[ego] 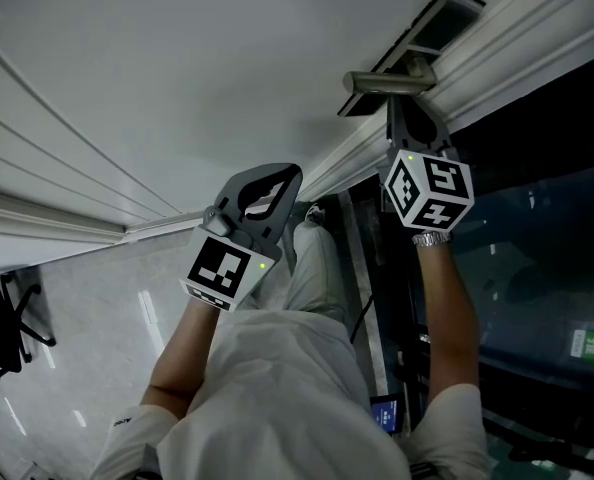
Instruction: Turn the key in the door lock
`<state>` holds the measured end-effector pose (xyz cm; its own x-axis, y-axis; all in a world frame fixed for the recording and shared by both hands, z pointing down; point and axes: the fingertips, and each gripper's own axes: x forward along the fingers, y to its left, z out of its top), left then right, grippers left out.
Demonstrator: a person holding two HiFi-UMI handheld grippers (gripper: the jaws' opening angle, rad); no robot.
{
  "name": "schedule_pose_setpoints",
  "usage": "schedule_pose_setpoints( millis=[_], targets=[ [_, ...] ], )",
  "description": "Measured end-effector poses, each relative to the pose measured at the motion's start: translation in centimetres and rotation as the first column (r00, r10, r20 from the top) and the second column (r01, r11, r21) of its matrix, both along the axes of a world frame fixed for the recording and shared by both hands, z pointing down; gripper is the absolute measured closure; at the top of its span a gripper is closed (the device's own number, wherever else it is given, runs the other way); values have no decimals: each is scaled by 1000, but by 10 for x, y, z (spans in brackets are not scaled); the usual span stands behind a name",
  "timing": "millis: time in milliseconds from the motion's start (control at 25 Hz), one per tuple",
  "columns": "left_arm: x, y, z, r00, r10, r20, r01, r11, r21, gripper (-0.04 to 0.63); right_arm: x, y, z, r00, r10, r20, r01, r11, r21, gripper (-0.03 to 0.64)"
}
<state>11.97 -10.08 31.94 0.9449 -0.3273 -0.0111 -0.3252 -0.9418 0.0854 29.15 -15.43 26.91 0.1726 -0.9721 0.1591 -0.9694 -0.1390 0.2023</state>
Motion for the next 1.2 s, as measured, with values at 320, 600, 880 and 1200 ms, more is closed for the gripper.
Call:
schedule_pose_setpoints(
  millis=[320,600,880,1200],
  targets=[
    [3,2,-2,1000,7,-2,-7,1000,20,589,11,0,2,935,2,354,-21,999,48,607],
    [0,5,-2,1000,2,-4,-2,1000,19,591,18,3,4,717,-40,696,-53,992,111,607],
    [3,10,-4,1000,15,-2,-15,1000,26,591,24,5,11,396,-102,913,-107,982,156,606],
    [0,12,-4,1000,12,-5,-11,1000,29,591,29,6,18,268,-113,957,-136,979,154,557]
  ],
)
